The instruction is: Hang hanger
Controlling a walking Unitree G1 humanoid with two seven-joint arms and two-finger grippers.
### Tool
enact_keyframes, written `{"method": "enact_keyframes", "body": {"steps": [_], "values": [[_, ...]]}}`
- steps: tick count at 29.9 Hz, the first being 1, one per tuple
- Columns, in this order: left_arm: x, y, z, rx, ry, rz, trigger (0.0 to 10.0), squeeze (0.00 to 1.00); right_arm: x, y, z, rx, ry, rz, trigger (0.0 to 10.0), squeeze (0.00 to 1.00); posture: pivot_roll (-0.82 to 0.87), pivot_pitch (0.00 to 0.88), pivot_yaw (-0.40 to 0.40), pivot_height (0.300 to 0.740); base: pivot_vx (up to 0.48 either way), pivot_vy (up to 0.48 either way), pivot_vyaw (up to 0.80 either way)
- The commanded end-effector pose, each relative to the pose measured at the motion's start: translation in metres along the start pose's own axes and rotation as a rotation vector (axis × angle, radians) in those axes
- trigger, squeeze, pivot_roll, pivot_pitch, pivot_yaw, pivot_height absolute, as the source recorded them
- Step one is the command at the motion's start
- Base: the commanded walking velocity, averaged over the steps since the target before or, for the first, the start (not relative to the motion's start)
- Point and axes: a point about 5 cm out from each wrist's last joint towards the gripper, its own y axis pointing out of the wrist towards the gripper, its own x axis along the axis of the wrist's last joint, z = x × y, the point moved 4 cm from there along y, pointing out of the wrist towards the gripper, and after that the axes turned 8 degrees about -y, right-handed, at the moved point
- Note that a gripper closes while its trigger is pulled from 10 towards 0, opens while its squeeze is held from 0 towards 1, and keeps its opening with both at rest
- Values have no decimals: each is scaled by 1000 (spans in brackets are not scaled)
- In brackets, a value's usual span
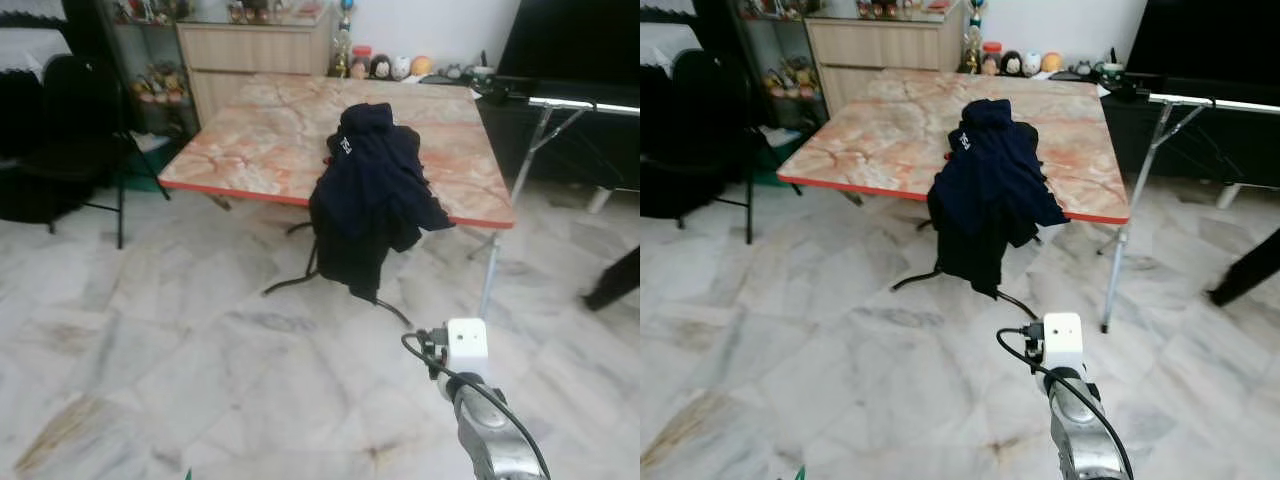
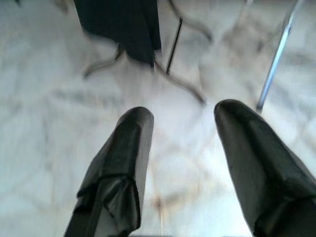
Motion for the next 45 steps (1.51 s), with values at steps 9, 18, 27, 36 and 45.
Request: {"method": "enact_keyframes", "body": {"steps": [9,18,27,36,45], "values": [[14,0,24,37,1,-41,10000,0,-50,0,16,67,-72,205,10000,0,-88,0,26,740,0,0,0],[31,7,7,23,11,-63,10000,0,-104,-24,32,180,-204,384,10000,0,-86,0,26,740,0,0,0],[24,6,4,6,58,-45,10000,0,-105,-24,33,192,-232,392,10000,0,-94,0,26,740,0,-75,0],[7,-2,25,21,64,-13,10000,0,-102,-22,35,221,-258,375,10000,0,-116,0,29,740,0,-401,0],[2,-3,23,14,63,-4,10000,0,-111,-28,37,259,-311,396,10000,0,-111,0,28,740,0,-401,0]]}}
